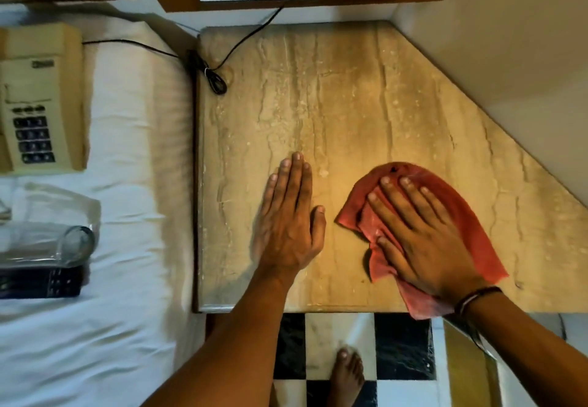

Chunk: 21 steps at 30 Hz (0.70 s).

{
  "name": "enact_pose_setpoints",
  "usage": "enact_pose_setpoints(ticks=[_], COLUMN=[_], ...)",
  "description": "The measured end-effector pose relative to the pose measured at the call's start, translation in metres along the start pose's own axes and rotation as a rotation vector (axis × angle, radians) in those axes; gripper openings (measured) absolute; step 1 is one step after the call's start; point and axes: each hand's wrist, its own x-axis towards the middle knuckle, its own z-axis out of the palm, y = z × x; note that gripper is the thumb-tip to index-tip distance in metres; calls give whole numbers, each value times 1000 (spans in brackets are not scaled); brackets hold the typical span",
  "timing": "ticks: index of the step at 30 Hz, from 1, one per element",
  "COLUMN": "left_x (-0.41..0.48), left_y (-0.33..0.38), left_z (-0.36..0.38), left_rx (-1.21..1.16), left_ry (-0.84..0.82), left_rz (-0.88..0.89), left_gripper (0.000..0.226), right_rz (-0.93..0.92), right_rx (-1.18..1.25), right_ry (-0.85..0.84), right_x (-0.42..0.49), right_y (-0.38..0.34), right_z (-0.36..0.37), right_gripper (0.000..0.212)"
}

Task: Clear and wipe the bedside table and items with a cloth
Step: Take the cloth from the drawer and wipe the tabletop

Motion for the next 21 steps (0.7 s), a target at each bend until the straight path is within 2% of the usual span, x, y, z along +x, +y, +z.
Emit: enact_pose_setpoints(ticks=[7, 10, 13, 18, 21], left_x=[-2, -3, -2, -1, -2], left_y=[1, 0, 1, 1, 1], left_z=[2, 2, 1, -1, -3], left_rx=[16, 5, -3, -28, -44], left_ry=[8, -2, -27, -48, -42], left_rz=[-51, -49, -53, -57, -58], left_gripper=[79, 78, 77, 77, 77], right_rz=[629, 715, 576, 90, -151], right_rx=[91, 113, 99, 26, -33], right_ry=[129, 151, 148, 111, 63], right_x=[63, 82, 81, 78, 80], right_y=[-55, -68, -63, -48, -12], right_z=[-10, -8, -7, -8, -11], right_gripper=[70, 73, 73, 70, 68])
